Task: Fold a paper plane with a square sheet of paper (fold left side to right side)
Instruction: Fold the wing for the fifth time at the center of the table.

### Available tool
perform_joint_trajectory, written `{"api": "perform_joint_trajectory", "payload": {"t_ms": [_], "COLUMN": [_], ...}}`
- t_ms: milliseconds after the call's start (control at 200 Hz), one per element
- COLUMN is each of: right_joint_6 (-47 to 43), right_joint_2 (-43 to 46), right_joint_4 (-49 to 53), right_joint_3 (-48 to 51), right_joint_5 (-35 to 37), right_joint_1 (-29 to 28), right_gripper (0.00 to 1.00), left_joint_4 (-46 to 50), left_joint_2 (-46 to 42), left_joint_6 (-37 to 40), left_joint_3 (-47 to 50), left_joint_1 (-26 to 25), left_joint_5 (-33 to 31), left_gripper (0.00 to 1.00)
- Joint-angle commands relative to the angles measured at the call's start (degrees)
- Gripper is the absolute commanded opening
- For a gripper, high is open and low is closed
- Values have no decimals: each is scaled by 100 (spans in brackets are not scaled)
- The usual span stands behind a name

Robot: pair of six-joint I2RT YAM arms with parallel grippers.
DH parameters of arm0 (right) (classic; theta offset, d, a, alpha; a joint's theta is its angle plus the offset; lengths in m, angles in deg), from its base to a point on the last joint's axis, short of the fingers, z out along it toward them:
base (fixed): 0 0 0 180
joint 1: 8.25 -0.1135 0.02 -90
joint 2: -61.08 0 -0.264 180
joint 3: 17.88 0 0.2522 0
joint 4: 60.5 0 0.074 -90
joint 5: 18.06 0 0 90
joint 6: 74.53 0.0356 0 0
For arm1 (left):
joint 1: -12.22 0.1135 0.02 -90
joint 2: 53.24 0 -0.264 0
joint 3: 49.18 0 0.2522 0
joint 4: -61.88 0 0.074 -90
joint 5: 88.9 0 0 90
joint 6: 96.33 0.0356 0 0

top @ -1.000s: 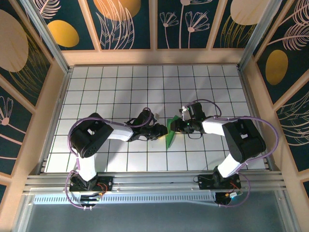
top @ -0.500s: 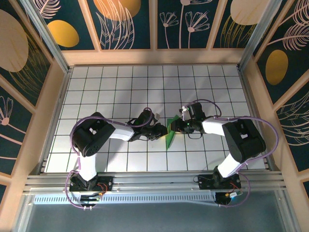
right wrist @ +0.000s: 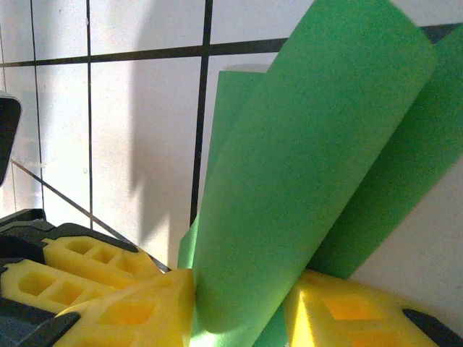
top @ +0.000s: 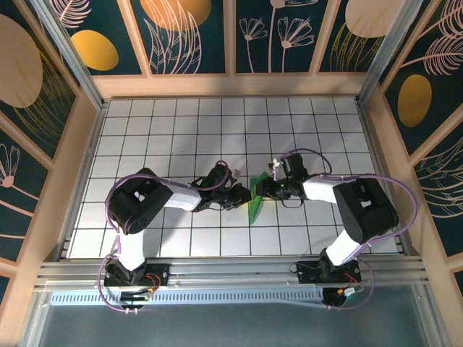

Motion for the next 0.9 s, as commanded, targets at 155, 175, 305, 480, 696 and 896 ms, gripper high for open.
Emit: {"api": "perform_joint_trajectory", "payload": {"t_ms": [155,175,305,480,696,896], "right_joint_6": [-169,-177,-204,-205,-208,-162], "right_joint_2": [-242,-243,-242,-250,-242,-205], "right_joint_4": [-445,-431,-388,-386,-383,-400], "right_joint_3": [122,118,103,113,100,102], "right_joint_5": [226,232,250,259,250,200], "right_joint_1": [-44,-40,-42,-41,-44,-41], "right_gripper": [38,38,38,38,38,38], "left_joint_4": [246,261,414,556,636,965], "left_joint_2": [25,34,83,109,174,282], "left_joint_6": [184,190,284,338,355,476], "left_joint_3": [-241,-250,-318,-329,-355,-558], "left_joint_1": [-27,-27,-28,-28,-45,-113], "left_joint_5": [-147,-153,-245,-321,-305,-416], "left_gripper": [3,2,0,0,0,0]}}
